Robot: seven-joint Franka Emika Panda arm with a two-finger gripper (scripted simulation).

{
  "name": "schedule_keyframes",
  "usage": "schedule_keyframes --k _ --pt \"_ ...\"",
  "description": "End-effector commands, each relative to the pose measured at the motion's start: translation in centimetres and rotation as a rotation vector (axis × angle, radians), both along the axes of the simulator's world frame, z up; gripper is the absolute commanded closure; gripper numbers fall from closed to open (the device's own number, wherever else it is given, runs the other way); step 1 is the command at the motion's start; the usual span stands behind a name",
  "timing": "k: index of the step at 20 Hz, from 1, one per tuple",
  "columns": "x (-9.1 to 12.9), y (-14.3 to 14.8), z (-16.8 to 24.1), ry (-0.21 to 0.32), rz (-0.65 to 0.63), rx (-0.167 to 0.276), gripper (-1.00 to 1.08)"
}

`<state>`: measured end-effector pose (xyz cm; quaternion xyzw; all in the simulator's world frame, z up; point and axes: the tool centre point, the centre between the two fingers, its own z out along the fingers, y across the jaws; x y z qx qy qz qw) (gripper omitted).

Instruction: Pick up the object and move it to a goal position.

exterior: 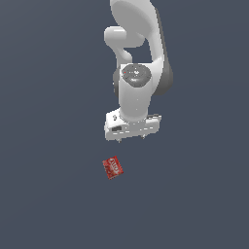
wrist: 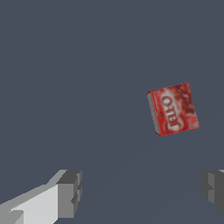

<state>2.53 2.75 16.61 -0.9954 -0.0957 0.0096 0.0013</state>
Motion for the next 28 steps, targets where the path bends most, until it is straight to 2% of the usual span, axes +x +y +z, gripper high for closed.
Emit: schedule_keyframes --k 1,8,13,20,28 --pt "1.0 -1.0 -1.1 -0.002 0.029 0.001 -0.92" --pt "4.2 -4.5 -5.4 -0.011 0.136 0.002 -0.92" --pt "5.6 -6.6 -8.0 -0.016 0.193 0.002 -0.92" --pt "6.4 -8.2 -9.9 -0.019 0.235 0.002 -0.92" --pt "6.4 -8.3 -10.6 -0.018 0.235 0.002 -0.92"
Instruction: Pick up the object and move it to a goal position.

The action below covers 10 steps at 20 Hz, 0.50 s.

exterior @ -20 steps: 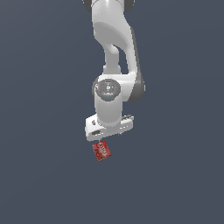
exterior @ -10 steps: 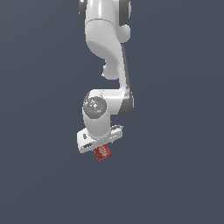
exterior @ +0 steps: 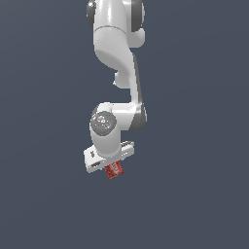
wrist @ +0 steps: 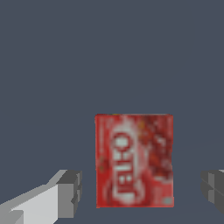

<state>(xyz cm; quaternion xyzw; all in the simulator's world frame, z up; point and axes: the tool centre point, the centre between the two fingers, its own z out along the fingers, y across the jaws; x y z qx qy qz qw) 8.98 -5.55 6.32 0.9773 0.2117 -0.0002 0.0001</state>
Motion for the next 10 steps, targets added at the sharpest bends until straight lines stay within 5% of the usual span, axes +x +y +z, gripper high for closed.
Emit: schedule_keyframes --k 1,10 --pt "0.0 0.0 -0.7 0.001 0.0 0.0 -0.92" --pt "-0.1 0.0 -4.7 0.0 0.004 0.0 -0.92"
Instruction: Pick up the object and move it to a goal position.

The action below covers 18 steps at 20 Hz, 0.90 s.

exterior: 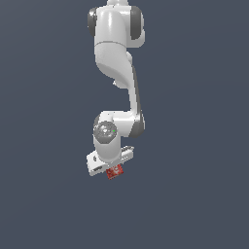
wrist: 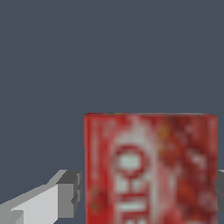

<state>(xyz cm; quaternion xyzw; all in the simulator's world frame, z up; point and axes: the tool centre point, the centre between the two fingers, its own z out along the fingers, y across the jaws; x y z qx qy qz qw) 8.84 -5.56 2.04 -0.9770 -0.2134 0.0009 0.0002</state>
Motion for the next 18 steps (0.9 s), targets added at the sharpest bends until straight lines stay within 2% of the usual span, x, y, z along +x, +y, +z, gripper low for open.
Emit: schedule_keyframes --k 1,4,5,18 --pt "0.09 0.0 -0.52 -0.002 0.001 0.0 -0.92" --pt "0.19 0.0 -0.5 -0.002 0.001 0.0 -0.92" --pt "0.19 0.0 -0.5 -0.002 0.001 0.0 1.08" --pt "0.13 0.33 -0.32 -0.002 0.001 0.0 1.08"
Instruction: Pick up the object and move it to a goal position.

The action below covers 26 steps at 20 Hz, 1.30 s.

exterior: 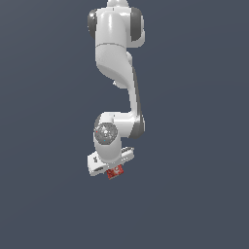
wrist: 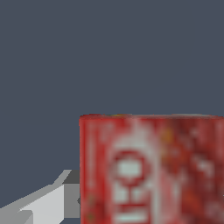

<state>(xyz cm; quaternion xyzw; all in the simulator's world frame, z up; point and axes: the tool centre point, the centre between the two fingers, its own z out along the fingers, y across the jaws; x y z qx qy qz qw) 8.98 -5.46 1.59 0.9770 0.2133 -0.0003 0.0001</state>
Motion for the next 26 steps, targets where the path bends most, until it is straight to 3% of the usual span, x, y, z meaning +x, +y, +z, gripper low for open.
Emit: schedule_keyframes --k 1,7,20,26 --pt "0.0 0.5 0.3 -0.001 0.001 0.0 1.08" --pt "-0.6 3.8 2.0 -0.001 0.001 0.0 1.08" --pt "-2.4 16.9 9.0 -0.001 0.001 0.0 1.08" --pt "-2.7 20.6 11.0 -0.001 0.001 0.0 1.08"
